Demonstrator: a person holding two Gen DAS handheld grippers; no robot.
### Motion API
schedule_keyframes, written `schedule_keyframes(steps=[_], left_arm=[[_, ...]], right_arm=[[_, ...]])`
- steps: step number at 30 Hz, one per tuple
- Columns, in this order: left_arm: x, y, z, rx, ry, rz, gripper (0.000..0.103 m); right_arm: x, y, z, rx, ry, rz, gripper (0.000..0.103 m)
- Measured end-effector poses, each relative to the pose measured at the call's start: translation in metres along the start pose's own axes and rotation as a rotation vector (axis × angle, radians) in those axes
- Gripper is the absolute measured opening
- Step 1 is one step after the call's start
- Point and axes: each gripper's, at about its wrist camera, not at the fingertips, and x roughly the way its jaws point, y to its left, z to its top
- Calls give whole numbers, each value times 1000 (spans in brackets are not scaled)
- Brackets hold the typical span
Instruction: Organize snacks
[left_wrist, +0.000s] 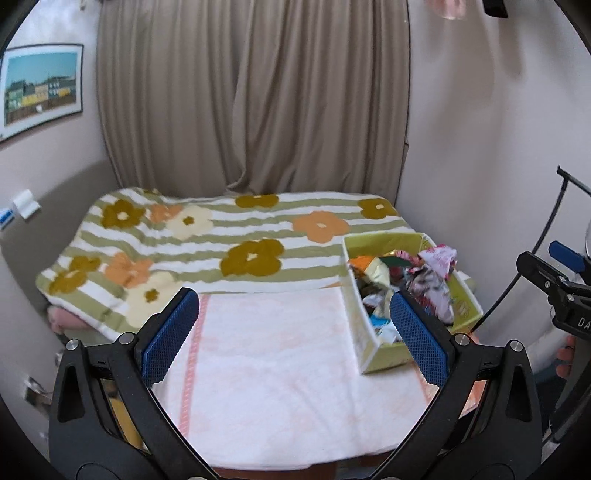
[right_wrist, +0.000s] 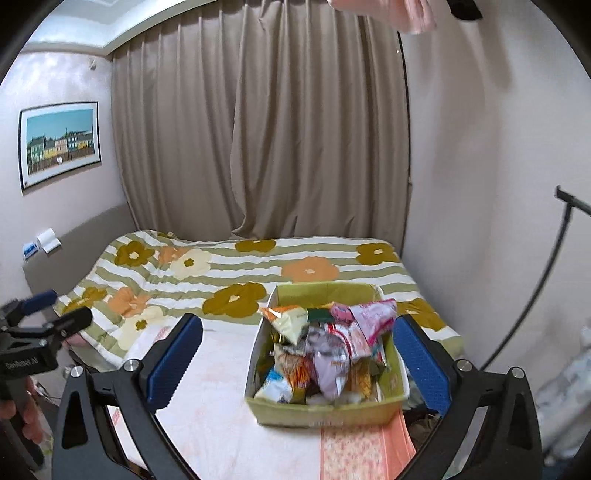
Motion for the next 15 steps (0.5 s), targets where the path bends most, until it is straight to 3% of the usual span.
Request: schedule_keyframes(steps=[6,15], left_arm=[[-34,15,-25,-16,-18,1,102],[-57,25,-40,-36,-46,1,102]], right_arm=[[-25,19,-27,24,10,-5,103],[-45,29,-37,25,-3,-17,103]])
